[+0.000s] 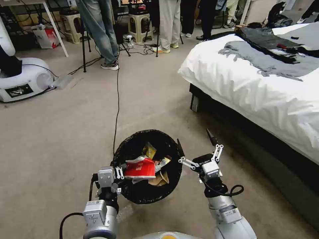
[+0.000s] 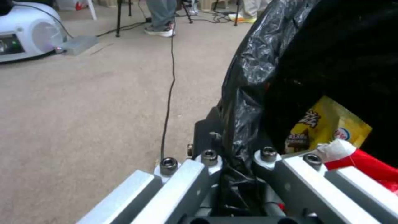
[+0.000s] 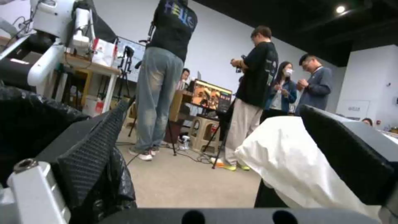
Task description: Pick up the trash bin, then pick up the garbage from the floor and place it into the trash bin.
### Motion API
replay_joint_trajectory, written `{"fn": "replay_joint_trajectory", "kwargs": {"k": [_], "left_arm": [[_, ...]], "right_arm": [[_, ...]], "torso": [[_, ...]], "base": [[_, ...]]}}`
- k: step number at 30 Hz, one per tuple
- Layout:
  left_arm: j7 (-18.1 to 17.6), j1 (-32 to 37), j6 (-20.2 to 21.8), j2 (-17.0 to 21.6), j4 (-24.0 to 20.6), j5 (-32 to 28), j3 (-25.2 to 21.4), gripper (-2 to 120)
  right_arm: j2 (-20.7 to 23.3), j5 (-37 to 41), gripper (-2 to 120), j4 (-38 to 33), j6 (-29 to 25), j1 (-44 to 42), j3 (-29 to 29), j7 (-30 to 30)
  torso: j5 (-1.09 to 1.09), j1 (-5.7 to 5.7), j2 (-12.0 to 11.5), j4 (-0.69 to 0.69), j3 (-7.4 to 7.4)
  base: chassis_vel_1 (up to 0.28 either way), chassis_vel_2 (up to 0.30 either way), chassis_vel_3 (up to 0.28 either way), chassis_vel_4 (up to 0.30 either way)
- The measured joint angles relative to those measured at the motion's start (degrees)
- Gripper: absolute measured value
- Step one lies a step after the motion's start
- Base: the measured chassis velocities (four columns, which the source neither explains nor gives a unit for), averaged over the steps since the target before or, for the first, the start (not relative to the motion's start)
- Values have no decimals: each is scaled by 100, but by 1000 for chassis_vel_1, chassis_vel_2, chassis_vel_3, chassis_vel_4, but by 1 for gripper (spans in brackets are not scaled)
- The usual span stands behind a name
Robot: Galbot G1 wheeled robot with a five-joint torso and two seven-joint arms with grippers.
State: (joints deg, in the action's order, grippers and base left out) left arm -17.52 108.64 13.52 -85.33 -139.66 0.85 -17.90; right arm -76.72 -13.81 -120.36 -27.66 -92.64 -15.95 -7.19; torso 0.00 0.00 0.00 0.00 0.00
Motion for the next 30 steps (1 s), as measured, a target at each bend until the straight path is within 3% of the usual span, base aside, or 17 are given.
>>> {"fn": "replay_joint_trajectory", "kwargs": {"k": [13,30], "left_arm": [[9,10,0,-26,-37,-7,23,0],[-15,10,-4,-40,-60,10,-3,0]], "right_arm": [[-8,13,100,188,4,133,52,42],[15,67,100,180,-23,123,-93,71]], "torso": [[0,0,0,0,0],[0,0,0,0,0]], "base": [[0,0,0,0],[72,75,77,82]]}}
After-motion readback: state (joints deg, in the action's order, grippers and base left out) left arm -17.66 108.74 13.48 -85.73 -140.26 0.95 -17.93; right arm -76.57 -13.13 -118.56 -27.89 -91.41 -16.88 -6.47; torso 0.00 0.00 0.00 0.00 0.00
